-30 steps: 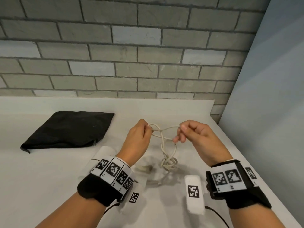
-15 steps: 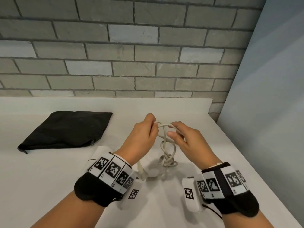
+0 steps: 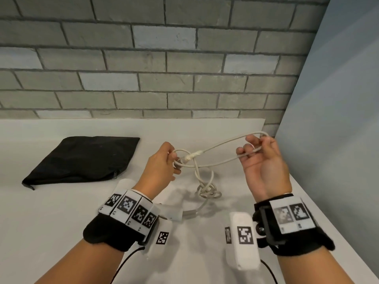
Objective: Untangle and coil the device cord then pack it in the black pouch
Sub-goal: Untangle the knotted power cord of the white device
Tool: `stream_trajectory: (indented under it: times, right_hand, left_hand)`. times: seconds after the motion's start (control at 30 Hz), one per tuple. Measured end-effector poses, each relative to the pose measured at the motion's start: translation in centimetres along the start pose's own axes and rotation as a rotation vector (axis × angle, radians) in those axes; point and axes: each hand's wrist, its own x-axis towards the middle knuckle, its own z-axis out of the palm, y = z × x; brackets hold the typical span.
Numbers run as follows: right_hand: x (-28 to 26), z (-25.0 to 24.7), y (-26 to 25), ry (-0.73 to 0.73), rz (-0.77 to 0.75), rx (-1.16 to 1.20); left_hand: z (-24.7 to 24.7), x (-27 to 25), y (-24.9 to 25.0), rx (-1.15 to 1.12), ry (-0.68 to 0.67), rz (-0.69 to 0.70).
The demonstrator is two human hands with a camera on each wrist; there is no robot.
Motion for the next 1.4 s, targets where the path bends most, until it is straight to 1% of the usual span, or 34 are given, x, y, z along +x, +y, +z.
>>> stream_trajectory:
  times: [0.07, 0.1, 0.13, 0.2, 0.23, 0.27, 0.3, 0.33, 0.37, 0.4, 0.43, 0.47, 0.5, 0.53, 0.57, 0.6, 0.67, 0.7, 0.77, 0.83, 0.87, 0.9, 1.0, 1.03, 1.07, 1.13, 1.17, 1.2, 1.27, 1.3, 1.37, 1.4]
  right_hand:
    - [0.0, -0.3, 0.0, -0.005, 0.048, 0.072]
    - [0.1, -0.5, 0.0, 0.006, 0.061, 0.031]
    - [0.2, -0.5, 0.2, 0.034, 0.065, -0.08]
    - [0.5, -0.9, 0.8, 0.1, 0.036, -0.469]
    - [0.6, -1.2, 1.2, 0.115, -0.013, -0.691]
    - [0.7, -1.5, 1.5, 0.103, -0.094, -0.888]
    - [0.6, -1.7, 1.7, 0.047, -0.204, -1.077]
    - [0.4, -1.8, 1.8, -0.055, -0.321, -1.271]
    - [0.1, -1.9, 1.8, -0.193, -0.414, -1.47]
    - [-0.2, -1.7, 1.8, -0.333, -0.438, -1.628]
    - [-0.5, -1.4, 1.7, -0.466, -0.388, -1.721]
    - [-0.8, -1.0, 1.6, -0.581, -0.282, -1.738]
    - [-1.1, -0.5, 1.4, -0.675, -0.158, -1.663]
    - [-1.4, 0.0, 1.3, -0.732, -0.052, -1.508]
    - [-1.5, 0.5, 1.1, -0.746, 0.006, -1.339]
    - [-1.6, 0.9, 0.8, -0.716, -0.003, -1.207]
    - [-1.3, 1.2, 0.0, -0.564, -0.093, -1.071]
    - [-1.0, 1.0, -0.2, -0.462, -0.115, -1.032]
    - [-0.1, 0.3, -0.3, -0.231, -0.103, -0.983]
    - [0.9, -0.7, 0.4, -0.037, -0.078, -1.002]
    - [1.2, -1.3, 0.9, 0.011, -0.076, -1.053]
    - [1.5, -1.8, 1.5, 0.024, -0.078, -1.114]
    - [2.0, -2.8, 3.4, 0.011, -0.061, -1.26]
    - [2.1, -3.0, 3.8, -0.008, -0.038, -1.287]
    - [2.0, -3.2, 4.2, -0.061, 0.005, -1.319]
    - [1.6, -3.4, 4.8, -0.271, 0.123, -1.473]
    - [1.3, -3.5, 4.9, -0.375, 0.156, -1.546]
    - [0.8, -3.3, 4.8, -0.443, 0.157, -1.586]
    - [0.0, -2.6, 4.6, -0.554, 0.125, -1.542]
    - [-0.3, -2.4, 4.5, -0.624, 0.138, -1.493]
    - [-0.9, -1.8, 4.7, -0.764, 0.246, -1.388]
    - [-1.2, -1.5, 4.9, -0.799, 0.325, -1.318]
  left_hand:
    - [-0.1, 0.1, 0.0, -0.174, 0.021, -0.108]
    - [-0.2, 0.1, 0.0, -0.24, 0.046, -0.148]
    - [-0.3, 0.2, 0.2, -0.283, 0.073, -0.176]
    - [-0.5, 0.3, 0.2, -0.281, 0.107, -0.172]
    - [-0.5, 0.4, 0.2, -0.231, 0.116, -0.145]
    - [-0.5, 0.3, 0.2, -0.166, 0.122, -0.113]
    - [-0.4, 0.3, 0.2, -0.099, 0.135, -0.083]
    - [-0.3, 0.3, 0.2, -0.043, 0.158, -0.059]
    - [-0.2, 0.3, 0.2, -0.005, 0.183, -0.043]
    - [-0.1, 0.3, 0.2, 0.028, 0.21, -0.031]
    - [0.0, 0.4, 0.2, 0.069, 0.236, -0.021]
    - [0.0, 0.4, 0.2, 0.107, 0.257, -0.013]
    - [0.0, 0.5, 0.1, 0.13, 0.27, -0.004]
    - [-0.1, 0.5, 0.1, 0.137, 0.271, 0.012]
    - [-0.1, 0.6, 0.0, 0.135, 0.262, 0.029]
    - [-0.2, 0.6, -0.2, 0.131, 0.246, 0.042]
    - [-0.6, 0.5, -0.4, 0.102, 0.216, 0.039]
    - [-0.9, 0.6, -0.6, 0.076, 0.211, 0.032]
    - [-1.4, 0.7, -0.9, 0.028, 0.216, 0.041]
    - [-1.7, 0.7, -0.7, -0.027, 0.168, 0.075]
    - [-1.7, 0.6, -0.5, -0.061, 0.126, 0.096]
    - [-1.6, 0.4, -0.1, -0.098, 0.083, 0.116]
    - [-1.5, -0.4, 1.2, -0.204, -0.032, 0.173]
    - [-1.4, -0.5, 1.5, -0.233, -0.059, 0.196]
    - [-1.3, -0.6, 1.7, -0.257, -0.076, 0.218]
    - [-1.1, -0.7, 1.8, -0.288, -0.085, 0.254]
    - [-1.0, -0.6, 1.8, -0.299, -0.076, 0.263]
    - [-0.9, -0.6, 1.9, -0.316, -0.065, 0.27]
    - [-0.7, -0.5, 1.9, -0.357, -0.04, 0.281]
    - [-0.6, -0.4, 1.9, -0.373, -0.03, 0.286]
    - [-0.4, -0.2, 1.8, -0.388, -0.01, 0.292]
    - [-0.4, -0.1, 1.7, -0.394, -0.002, 0.294]
